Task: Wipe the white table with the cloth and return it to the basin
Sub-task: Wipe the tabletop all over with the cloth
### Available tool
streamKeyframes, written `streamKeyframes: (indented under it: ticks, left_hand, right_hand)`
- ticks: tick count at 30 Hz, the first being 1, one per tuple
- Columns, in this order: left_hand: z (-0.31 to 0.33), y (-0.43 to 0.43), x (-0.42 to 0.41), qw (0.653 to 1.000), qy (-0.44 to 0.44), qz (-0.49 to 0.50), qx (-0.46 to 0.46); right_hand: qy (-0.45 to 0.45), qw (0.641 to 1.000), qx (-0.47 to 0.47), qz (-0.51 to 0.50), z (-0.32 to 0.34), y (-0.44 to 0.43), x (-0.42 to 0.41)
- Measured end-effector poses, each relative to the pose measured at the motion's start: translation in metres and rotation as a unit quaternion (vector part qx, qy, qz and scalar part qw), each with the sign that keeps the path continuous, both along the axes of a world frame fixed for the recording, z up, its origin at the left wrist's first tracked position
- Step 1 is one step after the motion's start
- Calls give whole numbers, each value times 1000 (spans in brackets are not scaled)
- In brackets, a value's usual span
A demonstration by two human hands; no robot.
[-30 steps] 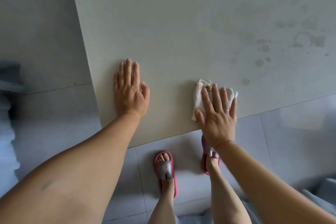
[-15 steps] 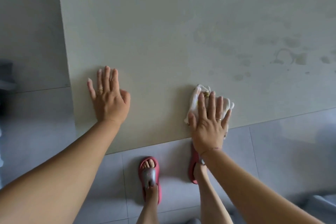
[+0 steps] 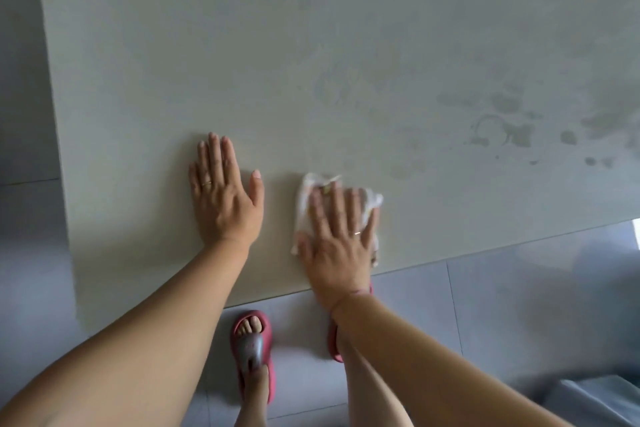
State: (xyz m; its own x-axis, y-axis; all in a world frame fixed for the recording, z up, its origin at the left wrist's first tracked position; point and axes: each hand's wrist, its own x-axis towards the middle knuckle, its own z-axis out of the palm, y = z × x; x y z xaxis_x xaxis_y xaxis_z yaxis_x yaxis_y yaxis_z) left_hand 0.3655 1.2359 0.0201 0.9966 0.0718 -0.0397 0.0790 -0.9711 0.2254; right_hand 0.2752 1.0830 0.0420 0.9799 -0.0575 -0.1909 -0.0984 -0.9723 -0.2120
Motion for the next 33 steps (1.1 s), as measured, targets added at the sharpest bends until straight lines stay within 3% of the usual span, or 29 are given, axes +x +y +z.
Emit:
streamKeyframes:
  ticks: [3,5,7,10,12,16,18,23,25,29,31,33]
  left_hand:
    - [1,0,0,1000,-1,-1,5]
    - [2,0,1,1000,-1,1,11]
    - [3,-2,0,1000,3,2,11]
    - [6,-3,2,1000,7,5,16]
    - [6,-3,3,1000,7,4,20]
    - [7,-3,3,1000,8,4,20]
    - [8,-4,4,1000,1,2,20]
    - [6,-4,2,1000,-5,0,18]
    - [6,-4,3,1000,2,5,20]
    - [8,-3,3,1000,12,0,18]
    - [8,-2,2,1000,14,0,15]
    - [8,-2,2,1000,16,-2,15]
  right_hand:
    - [-11,984,14,179,-1,3,-4]
    - [-27,972,6,233,-3,-25,14]
    - [-38,983,0,181,-3,-50,33]
    - [-26,1000,8,-2,-4,-42,43]
    - [-21,999,35,-33,-2,-9,32]
    - [-30,973,39,223,-5,-6,23]
    - [-39,962,7,270,-6,-33,47]
    - [-14,1000,-8,-13,-5,-36,86]
    - [-12,1000,5,7,-4,-9,73]
    - [-43,960,-8,278,-5,-37,82]
    - [-38,971,-30,236,-6,-61,106]
    - [-12,998,-28,60,-6,-63,119]
